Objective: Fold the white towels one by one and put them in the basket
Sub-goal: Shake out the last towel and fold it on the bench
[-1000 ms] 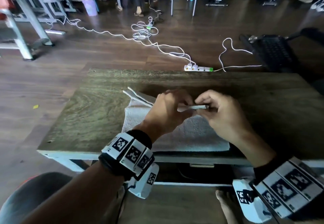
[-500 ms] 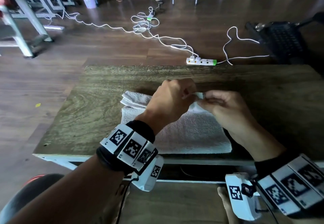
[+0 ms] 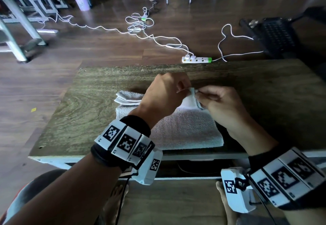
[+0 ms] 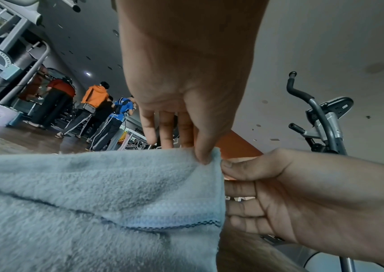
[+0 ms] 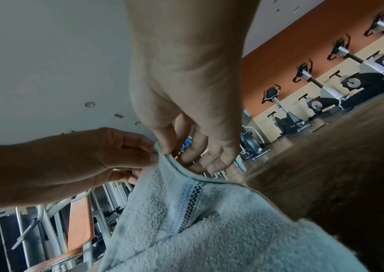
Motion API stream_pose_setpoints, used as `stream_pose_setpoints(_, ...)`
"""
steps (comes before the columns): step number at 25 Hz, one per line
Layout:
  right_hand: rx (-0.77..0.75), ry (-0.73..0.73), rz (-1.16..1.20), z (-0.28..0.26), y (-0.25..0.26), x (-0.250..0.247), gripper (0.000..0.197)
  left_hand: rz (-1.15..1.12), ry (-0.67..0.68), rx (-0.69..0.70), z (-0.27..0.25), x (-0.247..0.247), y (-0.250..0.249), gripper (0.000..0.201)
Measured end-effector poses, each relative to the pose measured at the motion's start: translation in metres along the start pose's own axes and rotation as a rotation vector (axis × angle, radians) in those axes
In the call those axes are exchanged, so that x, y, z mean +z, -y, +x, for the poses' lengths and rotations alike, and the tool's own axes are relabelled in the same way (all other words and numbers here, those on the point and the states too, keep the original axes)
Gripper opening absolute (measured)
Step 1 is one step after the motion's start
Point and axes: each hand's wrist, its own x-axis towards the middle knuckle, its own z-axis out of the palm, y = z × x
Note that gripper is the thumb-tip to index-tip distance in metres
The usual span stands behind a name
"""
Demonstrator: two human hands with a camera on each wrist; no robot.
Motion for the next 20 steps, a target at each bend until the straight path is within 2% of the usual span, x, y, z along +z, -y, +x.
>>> stream_pose_setpoints(5,-0.064,-0.147,-0.011,-0.0004,0.0011,-0.0074,0.016,-0.011,0.059,0.039,-0.0059,-0.0050,-0.0027,0.008)
stream_pose_setpoints(9,-0.084,-0.119,-0.013,-0.0025,0.0026,-0.0055,0.007,-0.072,-0.008,0.018,-0.0073,-0.0051,-0.0052,0.009)
stream_pose_setpoints(20,-0.071,-0.079,-0.004,-0.0010,0.0002,0.0010,0.021,-0.074,-0.111,-0.038,-0.0088,-0.0008,-0.0065,0.011)
